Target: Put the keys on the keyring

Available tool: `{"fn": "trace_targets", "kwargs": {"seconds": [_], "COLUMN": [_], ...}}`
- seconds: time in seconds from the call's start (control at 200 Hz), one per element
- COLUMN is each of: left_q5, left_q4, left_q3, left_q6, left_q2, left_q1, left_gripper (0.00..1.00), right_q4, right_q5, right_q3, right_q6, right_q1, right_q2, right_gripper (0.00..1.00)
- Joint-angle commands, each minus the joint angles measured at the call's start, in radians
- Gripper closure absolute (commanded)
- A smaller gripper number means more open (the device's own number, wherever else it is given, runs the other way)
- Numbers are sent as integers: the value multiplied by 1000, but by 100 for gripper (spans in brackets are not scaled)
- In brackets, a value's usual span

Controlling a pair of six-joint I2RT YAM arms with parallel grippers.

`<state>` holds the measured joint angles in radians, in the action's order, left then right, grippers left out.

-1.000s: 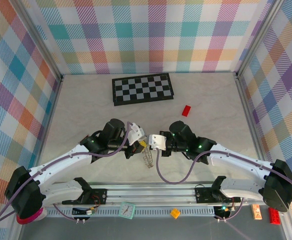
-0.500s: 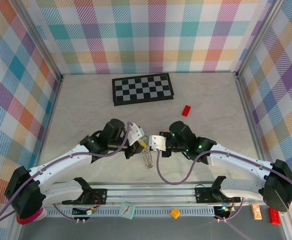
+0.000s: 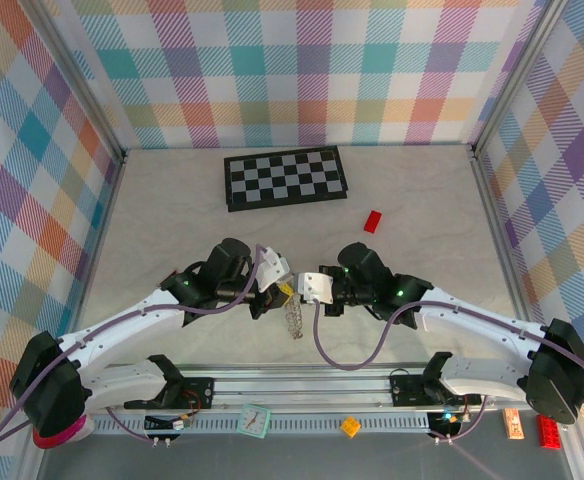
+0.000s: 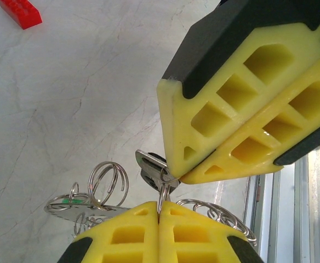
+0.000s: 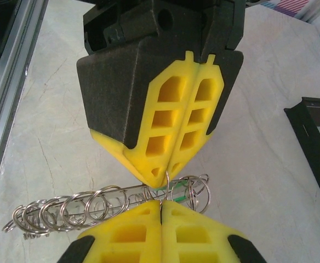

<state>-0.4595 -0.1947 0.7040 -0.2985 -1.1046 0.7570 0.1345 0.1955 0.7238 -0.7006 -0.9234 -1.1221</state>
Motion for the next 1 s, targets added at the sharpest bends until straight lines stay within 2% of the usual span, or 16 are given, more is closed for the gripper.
{"fn": "trace_targets", "kwargs": {"seconds": [0.0,0.64,0.995], "left_q5": [27,13,16], "left_q4": [57,162,239], "left_q3": [50,16,-20], "left_q6": [20,134,197], "left_q2": [-1,-3,-5], "left_q1": [1,2,4], "left_gripper": [100,100,100], "right_q4": [62,31,-10], "right_q5": [72,33,39], "right_q3": [21,13,13], "right_q6": [-33,-31,23], "right_q1": [-23,-39,-40], "right_q2": [-13,-16,-23], "right_gripper": [100,100,100]}}
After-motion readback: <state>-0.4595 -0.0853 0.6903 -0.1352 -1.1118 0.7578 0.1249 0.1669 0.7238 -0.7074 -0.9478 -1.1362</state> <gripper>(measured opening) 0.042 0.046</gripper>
